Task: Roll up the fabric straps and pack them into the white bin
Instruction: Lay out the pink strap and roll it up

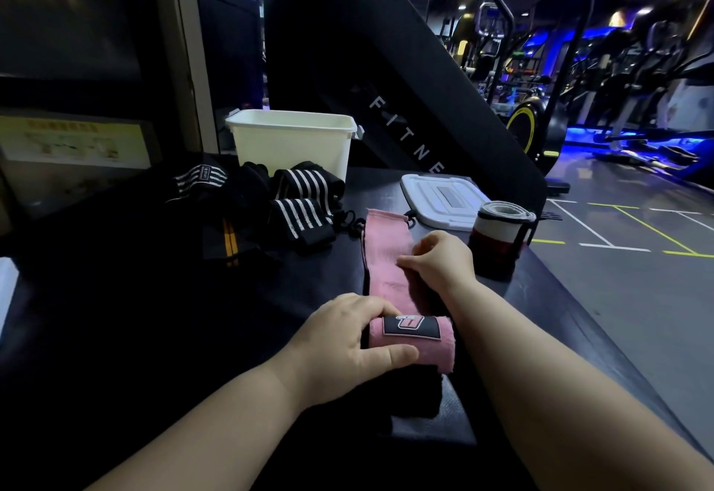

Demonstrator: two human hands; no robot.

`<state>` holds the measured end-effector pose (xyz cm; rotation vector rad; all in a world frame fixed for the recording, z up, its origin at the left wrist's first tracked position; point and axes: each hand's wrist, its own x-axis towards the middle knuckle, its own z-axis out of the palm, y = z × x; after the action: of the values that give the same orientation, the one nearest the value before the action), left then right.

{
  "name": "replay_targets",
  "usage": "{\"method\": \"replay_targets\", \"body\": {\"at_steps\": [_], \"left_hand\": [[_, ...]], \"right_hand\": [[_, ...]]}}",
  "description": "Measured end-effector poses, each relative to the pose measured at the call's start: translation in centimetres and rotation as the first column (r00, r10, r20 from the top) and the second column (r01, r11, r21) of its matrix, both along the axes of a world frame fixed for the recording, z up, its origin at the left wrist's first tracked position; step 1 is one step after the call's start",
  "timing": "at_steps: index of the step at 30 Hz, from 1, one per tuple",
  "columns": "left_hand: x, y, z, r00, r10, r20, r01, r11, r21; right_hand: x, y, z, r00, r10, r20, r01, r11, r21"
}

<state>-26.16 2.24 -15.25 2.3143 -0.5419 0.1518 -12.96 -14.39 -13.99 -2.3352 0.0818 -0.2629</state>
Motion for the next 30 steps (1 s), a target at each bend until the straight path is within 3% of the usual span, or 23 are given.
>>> {"method": "replay_targets", "body": {"at_steps": [4,13,16,19,25,27,30], "left_hand": [[0.1,0.2,-0.2,0.999,-0.018,0.045,0.018,1.0,-0.008],[1.5,-0.3,-0.6,0.991,0.038,-0.131,-0.04,0.999,-0.01],[2.1,-0.7,-0.6,0.982,0.042,-0.186,-0.052,0.997,-0.049],[2.7,-1.0,-0.2,0.959,0.041,-0.281,-0.066,0.995,-0.079],[3.1,-1.2,-0.3,0.932,0.038,-0.36,-0.113,0.975,-0.189],[2.9,-1.4,-0.2,0.934,0.06,-0.351,-0.141,0.968,-0.209],[2.7,-1.8,-0.2,0.949,0.101,-0.298,-0.155,0.974,-0.165]], "right_hand": [[0.3,0.0,-0.2,0.999,0.028,0.027,-0.028,1.0,0.004],[-0.1,-0.6,0.3,0.993,0.12,-0.018,-0.121,0.972,-0.202],[-0.8,-1.7,1.7,0.968,0.232,-0.098,-0.245,0.956,-0.164],[-2.3,-3.3,3.5,0.928,0.355,-0.112,-0.36,0.933,-0.026],[-8.1,-5.7,4.2,0.739,0.653,-0.167,-0.62,0.756,0.209],[-9.2,-6.2,2.9,0.707,0.681,-0.19,-0.648,0.732,0.21],[-10.0,-6.2,1.1,0.764,0.638,-0.101,-0.625,0.769,0.129]]}}
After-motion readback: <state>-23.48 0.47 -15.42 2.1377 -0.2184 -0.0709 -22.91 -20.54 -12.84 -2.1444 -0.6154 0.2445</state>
